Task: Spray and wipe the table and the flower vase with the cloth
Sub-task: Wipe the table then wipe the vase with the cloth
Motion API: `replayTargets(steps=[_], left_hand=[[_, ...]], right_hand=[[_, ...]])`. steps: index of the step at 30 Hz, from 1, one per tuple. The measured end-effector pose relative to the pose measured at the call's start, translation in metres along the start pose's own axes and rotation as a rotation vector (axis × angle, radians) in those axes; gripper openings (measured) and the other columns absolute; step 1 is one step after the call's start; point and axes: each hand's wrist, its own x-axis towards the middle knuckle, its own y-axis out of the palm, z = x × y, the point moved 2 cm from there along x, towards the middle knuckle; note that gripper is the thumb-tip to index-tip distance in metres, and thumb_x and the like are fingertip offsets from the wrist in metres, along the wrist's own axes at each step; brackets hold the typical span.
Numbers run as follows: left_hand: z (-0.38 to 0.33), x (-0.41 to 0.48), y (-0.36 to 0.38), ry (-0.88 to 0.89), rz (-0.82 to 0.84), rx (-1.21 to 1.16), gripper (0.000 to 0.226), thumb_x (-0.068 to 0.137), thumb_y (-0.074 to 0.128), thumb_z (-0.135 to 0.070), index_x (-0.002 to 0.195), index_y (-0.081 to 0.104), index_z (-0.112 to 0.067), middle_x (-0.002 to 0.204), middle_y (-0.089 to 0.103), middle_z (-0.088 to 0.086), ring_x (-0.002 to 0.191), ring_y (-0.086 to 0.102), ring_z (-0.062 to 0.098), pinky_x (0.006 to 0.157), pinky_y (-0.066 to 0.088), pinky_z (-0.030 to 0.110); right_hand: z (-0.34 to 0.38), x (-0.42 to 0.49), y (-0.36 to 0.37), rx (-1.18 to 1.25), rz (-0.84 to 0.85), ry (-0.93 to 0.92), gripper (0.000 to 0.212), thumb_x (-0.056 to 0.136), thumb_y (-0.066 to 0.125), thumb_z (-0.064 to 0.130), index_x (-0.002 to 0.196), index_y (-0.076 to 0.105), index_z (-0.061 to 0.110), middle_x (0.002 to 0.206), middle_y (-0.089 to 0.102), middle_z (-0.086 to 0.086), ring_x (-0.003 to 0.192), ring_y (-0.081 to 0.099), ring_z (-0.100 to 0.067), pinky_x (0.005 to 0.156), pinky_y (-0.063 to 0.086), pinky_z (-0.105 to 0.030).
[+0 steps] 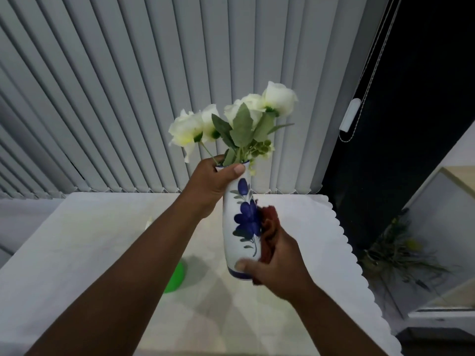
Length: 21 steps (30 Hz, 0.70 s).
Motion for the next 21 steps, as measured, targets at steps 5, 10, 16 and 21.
replayTargets(steps=[5,10,16,21], left_hand=[[0.003,-0.005,0.0,-0.034,0.033,-0.039,0.025,0.06,0.07,-0.044,0.076,0.078,-0.027,0.073,0.075,-0.006,0.069,0.07,0.009,0.068,0.058,0.023],[0.01,-0.009,0.009,-0.106,-0.211,0.163,0.048,0.048,0.075,-0.073,0.079,0.074,-0.037,0.08,0.077,-0.006,0.077,0.071,0.006,0.077,0.056,0.029],[0.011,-0.009,0.013,-0.067,-0.325,0.304,0.043,0.05,0.076,-0.067,0.074,0.075,-0.032,0.068,0.076,-0.002,0.066,0.071,0.009,0.065,0.055,0.027],[0.012,-0.015,0.014,-0.037,-0.196,0.345,0.034,0.056,0.075,-0.06,0.073,0.076,-0.031,0.068,0.075,-0.009,0.065,0.07,0.005,0.06,0.052,0.024]], right_hand=[[-0.013,-0.017,0.014,-0.056,-0.126,-0.032,0.098,0.055,0.097,0.034,0.123,0.039,0.074,0.12,0.063,0.032,0.1,0.071,-0.004,0.06,0.064,-0.023],[-0.02,-0.018,0.015,-0.348,-0.254,-0.003,0.105,0.059,0.088,0.049,0.148,0.032,0.045,0.14,0.052,0.025,0.124,0.059,-0.006,0.091,0.062,-0.035],[-0.001,-0.01,0.028,-0.761,-0.258,-0.242,0.094,0.09,0.053,0.065,0.157,0.014,0.013,0.162,0.031,-0.009,0.148,0.031,-0.02,0.116,0.022,-0.021],[0.023,0.021,0.014,-0.56,-0.118,-0.283,0.095,0.089,0.054,0.064,0.16,0.005,0.023,0.165,0.024,0.0,0.15,0.027,-0.009,0.119,0.022,-0.011]])
